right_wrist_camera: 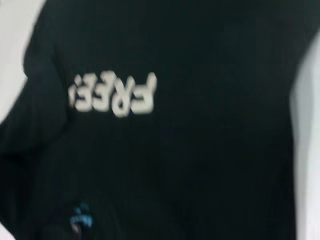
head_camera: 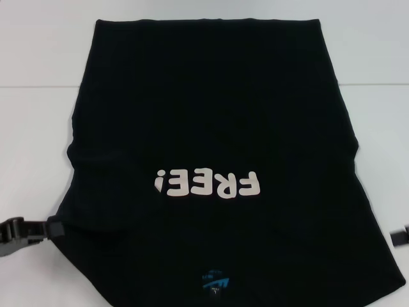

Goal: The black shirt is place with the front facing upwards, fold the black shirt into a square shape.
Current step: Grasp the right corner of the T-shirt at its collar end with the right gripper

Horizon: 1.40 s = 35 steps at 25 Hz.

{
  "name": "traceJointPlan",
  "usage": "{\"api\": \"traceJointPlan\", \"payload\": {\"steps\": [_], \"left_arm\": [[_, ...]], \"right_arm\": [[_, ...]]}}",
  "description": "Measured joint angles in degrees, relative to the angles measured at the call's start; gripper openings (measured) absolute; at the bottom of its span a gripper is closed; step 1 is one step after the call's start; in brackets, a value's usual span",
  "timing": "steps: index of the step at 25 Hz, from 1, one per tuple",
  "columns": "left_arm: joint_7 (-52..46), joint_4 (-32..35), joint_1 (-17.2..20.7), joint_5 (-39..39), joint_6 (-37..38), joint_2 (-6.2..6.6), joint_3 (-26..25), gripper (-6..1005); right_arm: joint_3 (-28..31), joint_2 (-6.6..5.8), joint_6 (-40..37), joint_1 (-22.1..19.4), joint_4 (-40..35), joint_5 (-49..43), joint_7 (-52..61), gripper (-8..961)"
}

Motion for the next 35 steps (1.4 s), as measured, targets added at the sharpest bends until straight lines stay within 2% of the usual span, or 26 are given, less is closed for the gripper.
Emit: {"api": "traceJointPlan", "payload": {"steps": [3,5,6,7,12,23,35], "left_arm": [[-0.02,-0.15,-0.81,-0.04,-0.73,0.00,0.01,29],[-0.02,-0.43,-1.14,-0.05,-0.88,0.00,0.02,29],[0.00,-0.74,-1.47,-0.06,-1.01,0.04,0.02,29],[0.17,-1.28,-2.03,-0.07,-1.12,0.17,0.03,29],[0.11,-1.39,-2.28,-0.14,-1.52,0.22,0.06,29],[-0.12,-1.41,-2.31,-0.29,-1.76,-0.07,0.06,29],[-0.20,-1.40,-2.17,-0.29,-1.78,0.01,-0.76,29]], "right_arm": [[-0.26,0.48,-0.06,-0.65,0.18,-2.62,-0.59,702],[-0.31,1.25,0.37,-0.76,0.26,-4.36,-1.46,701],[-0.33,2.17,1.03,-0.77,0.29,-5.91,-2.27,700],[-0.33,2.17,1.03,-0.77,0.29,-5.91,-2.27,699],[-0.34,3.85,2.54,-0.83,0.30,-7.59,-3.38,696],[-0.43,5.56,4.25,-0.14,0.32,-8.54,-3.75,689],[-1.09,7.60,3.98,2.82,1.32,-8.27,-4.16,681]]}}
